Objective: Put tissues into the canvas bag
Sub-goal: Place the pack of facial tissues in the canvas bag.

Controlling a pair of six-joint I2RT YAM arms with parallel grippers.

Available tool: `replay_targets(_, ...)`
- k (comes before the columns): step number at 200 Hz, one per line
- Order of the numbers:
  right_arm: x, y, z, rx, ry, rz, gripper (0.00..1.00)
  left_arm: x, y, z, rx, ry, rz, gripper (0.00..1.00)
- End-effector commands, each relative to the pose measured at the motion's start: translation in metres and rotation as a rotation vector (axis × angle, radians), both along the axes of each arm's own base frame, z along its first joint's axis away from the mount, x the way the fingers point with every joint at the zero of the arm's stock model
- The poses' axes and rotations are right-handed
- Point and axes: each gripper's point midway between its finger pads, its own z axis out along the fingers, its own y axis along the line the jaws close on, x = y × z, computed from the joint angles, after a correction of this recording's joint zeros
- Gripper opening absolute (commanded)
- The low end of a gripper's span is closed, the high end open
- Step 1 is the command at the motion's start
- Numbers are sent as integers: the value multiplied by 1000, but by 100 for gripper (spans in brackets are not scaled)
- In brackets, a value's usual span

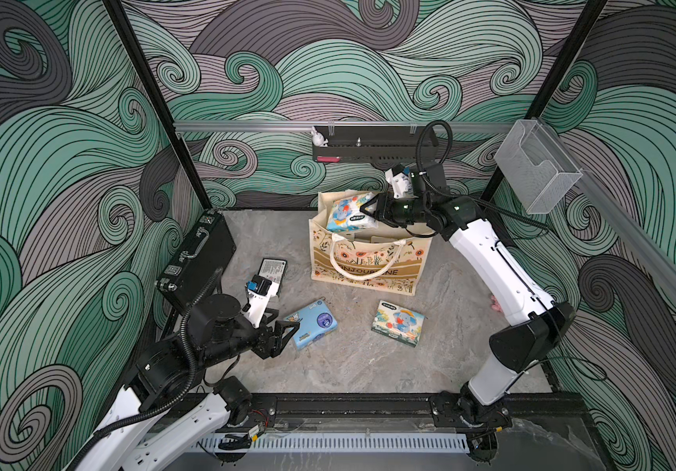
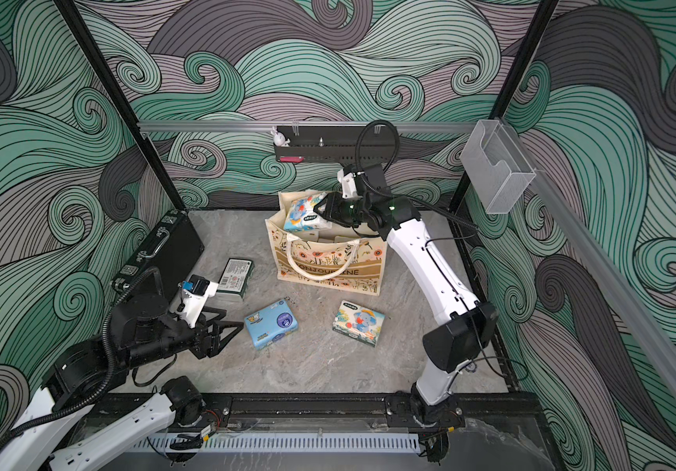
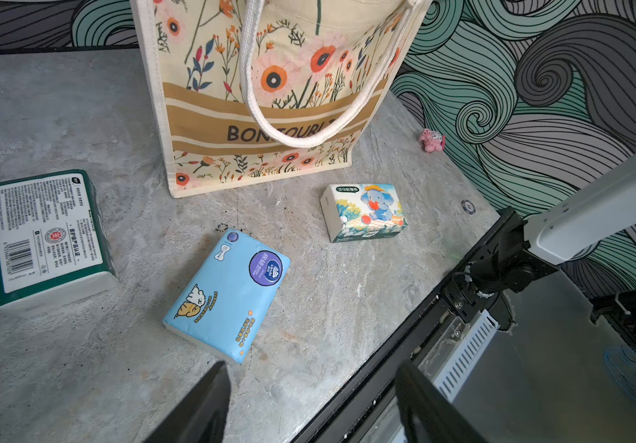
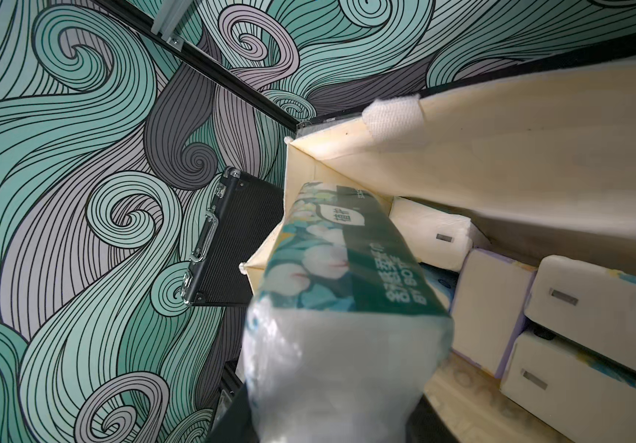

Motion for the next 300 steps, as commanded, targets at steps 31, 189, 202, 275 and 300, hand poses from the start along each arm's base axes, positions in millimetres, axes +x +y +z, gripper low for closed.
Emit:
replay_targets(31, 6, 6, -16, -67, 85, -58, 46, 1, 2, -1, -9, -9, 11, 70)
replay_targets(189, 12, 74, -22, 16, 170, 75, 67, 2, 5, -3, -29, -27, 33, 71)
replay_targets(202, 11, 74, -21, 14, 163, 80, 67, 2, 6, -2, -31, -30, 37, 71)
replay_targets(275, -64, 37, 33, -263, -176, 251, 68, 18, -1, -33, 41, 90, 89, 74)
replay_targets(300, -137, 42, 20, -330, -260, 452, 69, 25, -8, -48, 2, 155, 136, 74)
